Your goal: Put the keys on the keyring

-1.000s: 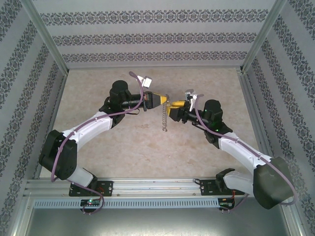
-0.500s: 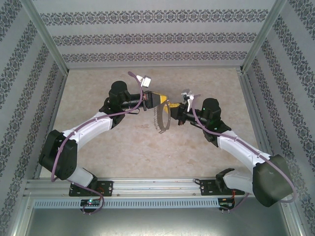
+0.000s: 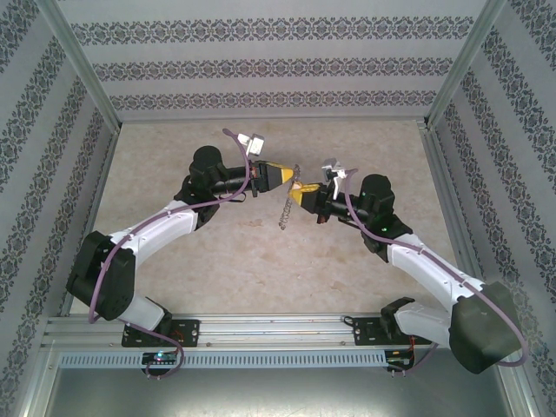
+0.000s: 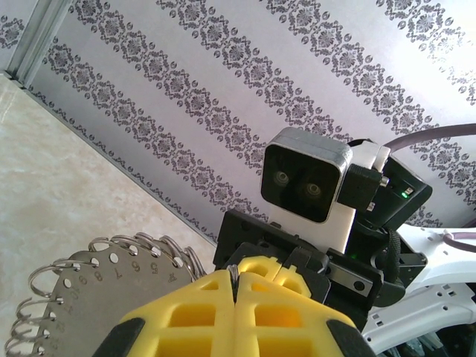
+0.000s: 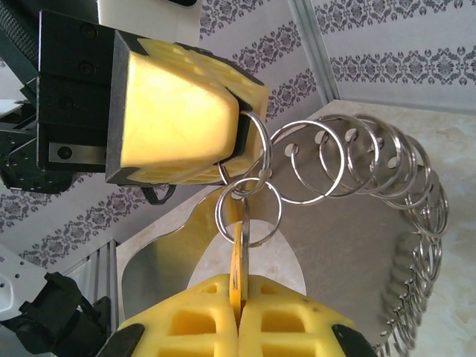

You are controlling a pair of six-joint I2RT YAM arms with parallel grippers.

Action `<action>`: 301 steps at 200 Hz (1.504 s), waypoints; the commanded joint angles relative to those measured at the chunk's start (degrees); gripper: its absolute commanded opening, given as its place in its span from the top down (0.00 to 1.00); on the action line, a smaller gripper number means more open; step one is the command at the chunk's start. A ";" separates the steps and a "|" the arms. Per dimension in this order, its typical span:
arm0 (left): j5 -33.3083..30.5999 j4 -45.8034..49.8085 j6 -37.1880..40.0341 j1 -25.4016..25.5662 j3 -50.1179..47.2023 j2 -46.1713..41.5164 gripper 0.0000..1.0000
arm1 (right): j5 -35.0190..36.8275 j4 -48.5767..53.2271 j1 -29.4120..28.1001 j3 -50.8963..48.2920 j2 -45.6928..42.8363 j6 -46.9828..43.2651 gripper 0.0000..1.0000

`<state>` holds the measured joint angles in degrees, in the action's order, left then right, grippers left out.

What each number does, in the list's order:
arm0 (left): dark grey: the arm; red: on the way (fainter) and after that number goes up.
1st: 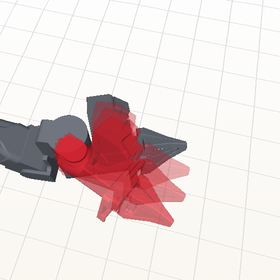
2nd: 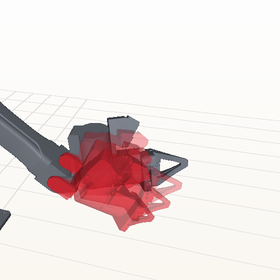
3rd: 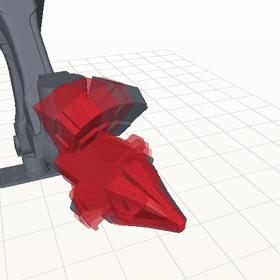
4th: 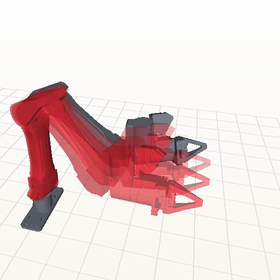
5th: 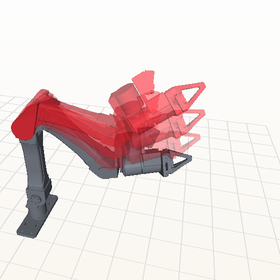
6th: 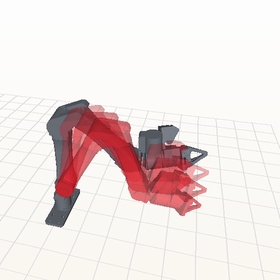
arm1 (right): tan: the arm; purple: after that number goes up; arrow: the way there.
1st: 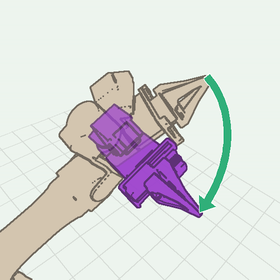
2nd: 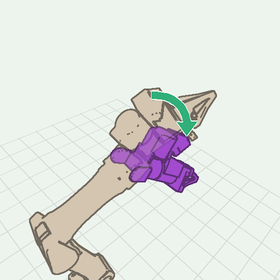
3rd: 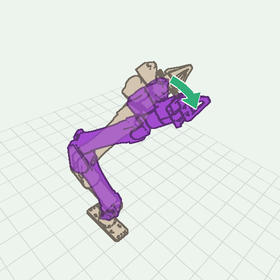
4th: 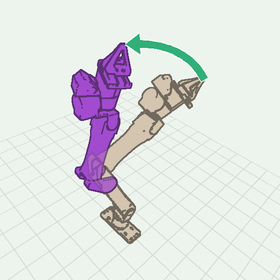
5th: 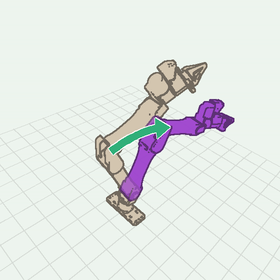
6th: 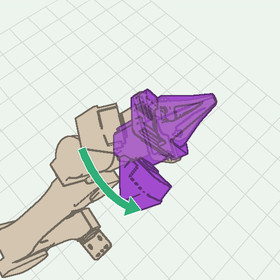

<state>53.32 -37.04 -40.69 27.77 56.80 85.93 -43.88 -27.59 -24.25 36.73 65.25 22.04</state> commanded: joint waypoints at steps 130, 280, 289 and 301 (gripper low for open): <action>-3.65 -13.10 -4.22 0.50 -3.28 -2.78 1.00 | -1.73 -2.79 -0.70 0.41 1.48 0.46 1.00; -8.24 -33.54 -13.85 0.62 -6.39 0.82 1.00 | -8.51 -4.39 -2.67 5.61 7.43 3.69 1.00; -8.28 -33.54 -13.70 0.77 -6.38 0.82 1.00 | -8.27 -4.49 -2.64 5.72 7.35 3.75 1.00; -8.29 -33.58 -13.56 0.79 -6.51 0.90 1.00 | -7.94 -4.74 -2.56 5.88 7.26 3.78 1.00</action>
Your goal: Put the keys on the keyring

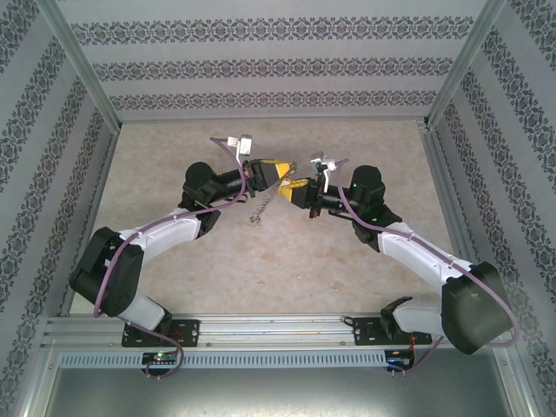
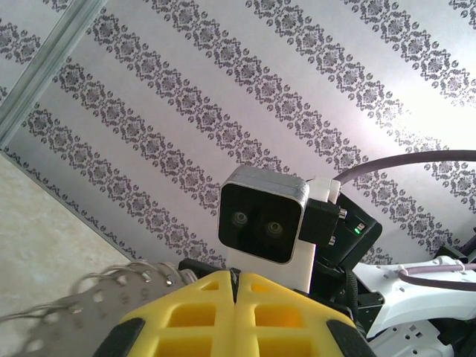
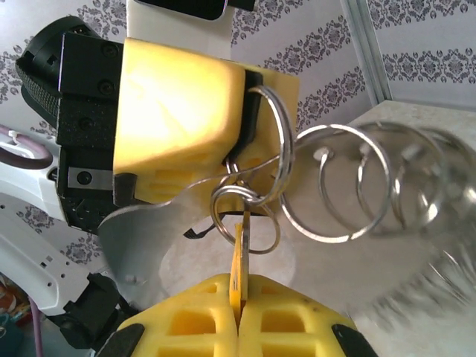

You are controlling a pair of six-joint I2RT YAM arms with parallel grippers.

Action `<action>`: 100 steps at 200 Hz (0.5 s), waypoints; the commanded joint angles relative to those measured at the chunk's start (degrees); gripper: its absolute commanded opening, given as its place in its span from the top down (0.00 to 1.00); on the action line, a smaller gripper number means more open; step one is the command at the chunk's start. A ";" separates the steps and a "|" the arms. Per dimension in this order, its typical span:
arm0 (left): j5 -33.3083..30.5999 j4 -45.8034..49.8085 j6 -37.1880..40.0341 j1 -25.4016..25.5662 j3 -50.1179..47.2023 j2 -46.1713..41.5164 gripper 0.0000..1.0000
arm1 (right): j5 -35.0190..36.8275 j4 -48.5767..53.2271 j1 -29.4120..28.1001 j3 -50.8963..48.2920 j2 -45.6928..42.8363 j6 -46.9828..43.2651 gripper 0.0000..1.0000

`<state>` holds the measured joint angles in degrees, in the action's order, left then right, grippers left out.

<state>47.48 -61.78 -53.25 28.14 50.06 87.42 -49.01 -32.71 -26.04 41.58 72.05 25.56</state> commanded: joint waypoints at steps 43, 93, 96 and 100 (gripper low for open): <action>-3.11 -9.19 -0.54 0.68 -0.08 0.11 1.00 | -2.40 -0.73 -0.76 1.57 0.98 1.33 1.00; -4.46 -10.23 -0.45 0.80 -0.48 0.94 1.00 | -0.76 -1.38 0.04 -0.66 0.46 2.19 0.92; -4.65 -10.35 -0.45 0.85 -0.56 0.99 1.00 | -0.54 -1.39 0.22 -0.97 0.24 2.32 0.90; -4.83 -10.38 -0.49 0.78 -0.57 1.00 1.00 | -0.40 -1.46 0.40 -1.37 -0.05 2.49 0.86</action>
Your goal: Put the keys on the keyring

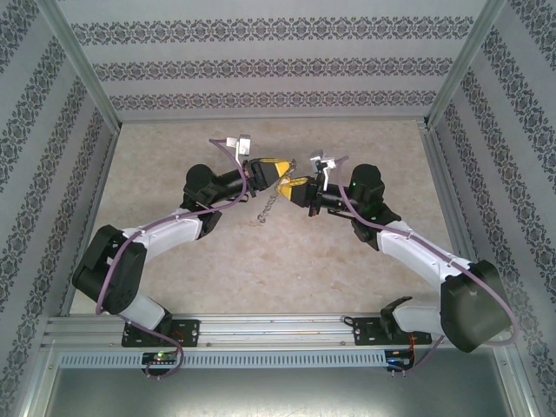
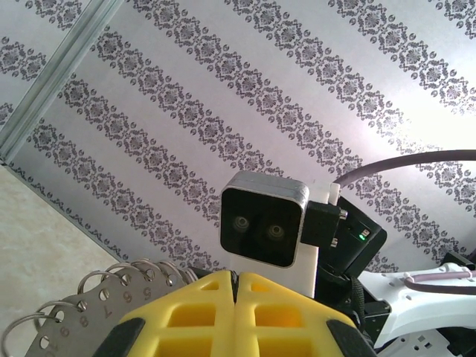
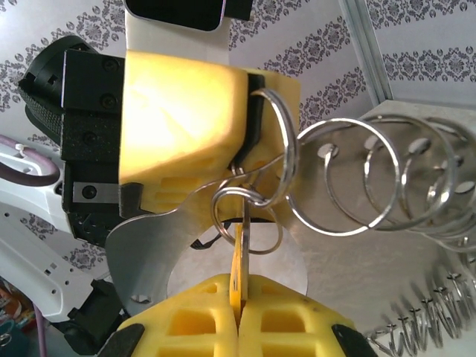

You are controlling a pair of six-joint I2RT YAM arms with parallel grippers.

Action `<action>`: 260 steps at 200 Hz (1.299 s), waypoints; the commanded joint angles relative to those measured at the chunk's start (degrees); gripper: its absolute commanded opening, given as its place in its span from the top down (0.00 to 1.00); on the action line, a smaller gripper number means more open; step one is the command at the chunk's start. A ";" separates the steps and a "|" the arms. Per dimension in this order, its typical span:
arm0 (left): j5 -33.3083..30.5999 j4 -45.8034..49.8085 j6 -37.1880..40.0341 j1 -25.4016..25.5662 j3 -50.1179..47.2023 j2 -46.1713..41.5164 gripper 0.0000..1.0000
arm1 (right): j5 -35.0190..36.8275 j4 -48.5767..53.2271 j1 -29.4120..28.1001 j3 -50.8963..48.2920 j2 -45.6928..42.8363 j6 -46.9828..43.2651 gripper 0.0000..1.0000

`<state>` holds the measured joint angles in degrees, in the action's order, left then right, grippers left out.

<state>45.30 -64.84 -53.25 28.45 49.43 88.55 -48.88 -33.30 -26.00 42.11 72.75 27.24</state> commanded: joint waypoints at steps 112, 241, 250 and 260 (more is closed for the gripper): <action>-7.75 -8.53 -2.44 0.64 -1.18 1.77 1.00 | 14.50 -0.46 7.11 -6.86 -15.86 15.14 0.51; -9.42 -10.31 -4.17 1.59 -1.53 2.68 1.00 | 18.14 -13.08 2.23 -0.66 -3.63 24.13 0.60; -9.37 -10.31 -4.23 1.63 -1.53 2.69 1.00 | 18.14 -13.19 2.02 -0.26 -3.13 24.08 0.60; -9.43 -10.31 -4.18 1.62 -1.48 2.70 1.00 | 18.04 -13.35 1.65 0.14 -2.43 24.08 0.61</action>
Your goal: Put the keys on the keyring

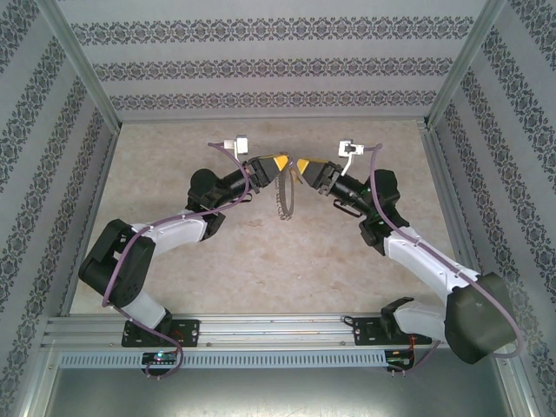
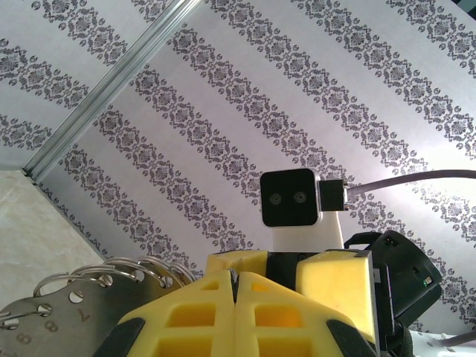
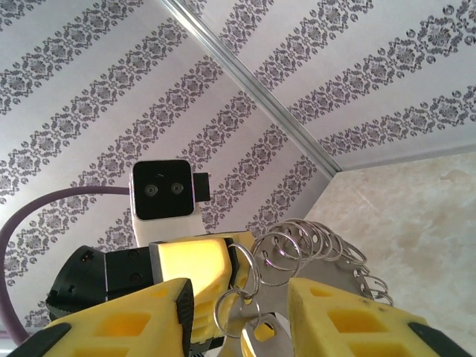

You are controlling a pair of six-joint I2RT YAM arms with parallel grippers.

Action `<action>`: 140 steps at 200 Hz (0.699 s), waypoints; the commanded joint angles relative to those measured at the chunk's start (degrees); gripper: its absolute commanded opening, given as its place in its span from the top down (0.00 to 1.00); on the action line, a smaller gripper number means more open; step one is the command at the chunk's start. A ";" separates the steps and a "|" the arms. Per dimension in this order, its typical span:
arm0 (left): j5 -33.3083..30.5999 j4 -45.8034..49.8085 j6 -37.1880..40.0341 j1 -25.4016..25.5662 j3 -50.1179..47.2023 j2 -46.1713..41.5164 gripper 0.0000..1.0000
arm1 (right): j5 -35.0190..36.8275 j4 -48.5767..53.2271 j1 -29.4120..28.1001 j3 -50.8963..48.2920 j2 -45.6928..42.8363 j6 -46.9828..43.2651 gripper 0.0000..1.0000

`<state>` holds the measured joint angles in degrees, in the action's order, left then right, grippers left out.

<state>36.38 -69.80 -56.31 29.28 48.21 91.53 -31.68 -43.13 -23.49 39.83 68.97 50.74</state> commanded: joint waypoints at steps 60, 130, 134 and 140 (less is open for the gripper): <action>-0.43 -5.19 -0.95 1.01 -0.13 -0.35 1.00 | 0.26 -6.14 -1.56 3.19 4.23 1.37 0.65; -0.35 -5.03 -0.73 1.03 0.04 -0.05 1.00 | -0.47 -7.75 -1.92 3.64 5.82 2.39 0.69; -0.35 -5.07 -0.73 0.96 0.09 -0.03 1.00 | -0.48 -7.81 -1.92 3.75 5.82 2.43 0.69; -0.31 -5.01 -0.77 0.96 0.08 0.00 1.00 | -0.56 -7.99 -1.94 3.76 5.96 2.51 0.69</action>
<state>36.14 -69.89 -56.47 29.32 48.21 91.53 -31.51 -47.29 -24.64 41.60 74.19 52.51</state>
